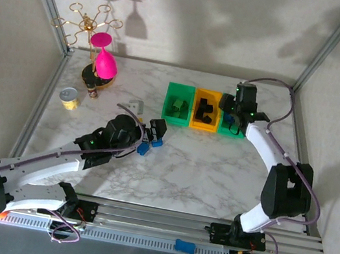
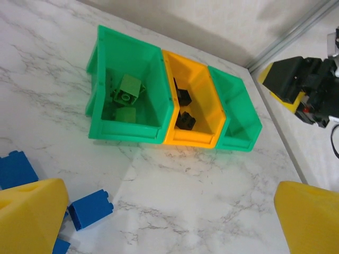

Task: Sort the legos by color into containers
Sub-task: Place the lego in the container, then pick up the lego from the center of the table.

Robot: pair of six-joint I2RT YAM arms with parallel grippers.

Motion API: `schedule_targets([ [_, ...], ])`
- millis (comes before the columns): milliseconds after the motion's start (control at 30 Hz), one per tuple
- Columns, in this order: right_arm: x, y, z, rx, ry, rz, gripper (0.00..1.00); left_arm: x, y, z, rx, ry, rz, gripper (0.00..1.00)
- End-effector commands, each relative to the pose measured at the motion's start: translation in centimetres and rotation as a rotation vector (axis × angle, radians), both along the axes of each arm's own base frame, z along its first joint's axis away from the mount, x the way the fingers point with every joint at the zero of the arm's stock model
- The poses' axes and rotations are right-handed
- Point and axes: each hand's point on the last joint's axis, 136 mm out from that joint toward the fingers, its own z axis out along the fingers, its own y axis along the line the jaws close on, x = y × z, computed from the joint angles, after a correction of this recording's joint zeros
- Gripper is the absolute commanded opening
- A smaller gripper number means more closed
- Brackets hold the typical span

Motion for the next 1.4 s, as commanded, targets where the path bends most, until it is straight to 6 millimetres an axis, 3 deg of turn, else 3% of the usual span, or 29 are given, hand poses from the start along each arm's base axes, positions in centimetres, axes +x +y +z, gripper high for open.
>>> schedule_targets([
  [0,-3.0,2.6,-0.4,0.018,0.044,0.061,0.58,-0.2,2.2,-0.5,0.008,0.005,0.078,1.0],
  [233,-8.1,9.7,-0.7,0.055,0.059,0.221,0.61,-1.8,5.6,-1.0,-0.004,0.017,0.175,0.99],
  [400,-12.5,15.2,-2.2,0.057,0.08,0.358,0.63,-2.7,7.5,-1.8,0.014,0.033,0.224,1.0],
  [667,-17.9,20.2,-6.1,0.068,0.138,0.52,0.66,-3.2,8.9,-2.0,0.007,0.055,0.276,1.0],
  [833,-19.9,22.9,-8.4,0.058,0.181,0.604,0.65,-3.5,9.8,-2.2,0.026,0.056,0.304,1.0],
  [967,-18.4,22.8,-10.5,-0.02,0.201,0.524,0.66,-3.6,10.3,-2.2,0.021,0.052,0.32,1.0],
  [1367,-14.4,23.6,-13.6,-0.134,0.221,0.455,0.69,-3.9,11.0,-2.5,0.018,0.048,0.337,1.0],
])
